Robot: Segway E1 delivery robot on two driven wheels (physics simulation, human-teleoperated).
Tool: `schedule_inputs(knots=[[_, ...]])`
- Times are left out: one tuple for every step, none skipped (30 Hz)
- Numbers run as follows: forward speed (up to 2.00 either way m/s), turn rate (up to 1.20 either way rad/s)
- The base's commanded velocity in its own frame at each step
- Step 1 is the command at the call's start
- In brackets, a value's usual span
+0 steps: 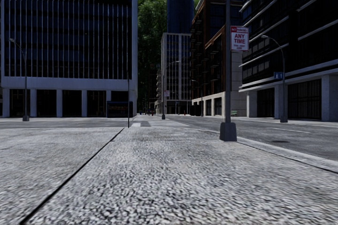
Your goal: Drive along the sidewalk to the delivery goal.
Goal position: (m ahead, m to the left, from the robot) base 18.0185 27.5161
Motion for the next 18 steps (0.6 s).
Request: schedule_inputs(knots=[[2.0,0.0],[2.0,0.0],[2.0,0.0],[2.0,0.0],[2.0,0.0],[2.0,0.0],[2.0,0.0],[2.0,0.0],[2.0,0.0],[2.0,0.0],[2.0,0.0],[2.0,0.0],[2.0,0.0],[2.0,0.0],[2.0,0.0],[2.0,0.0],[2.0,0.0],[2.0,0.0]])
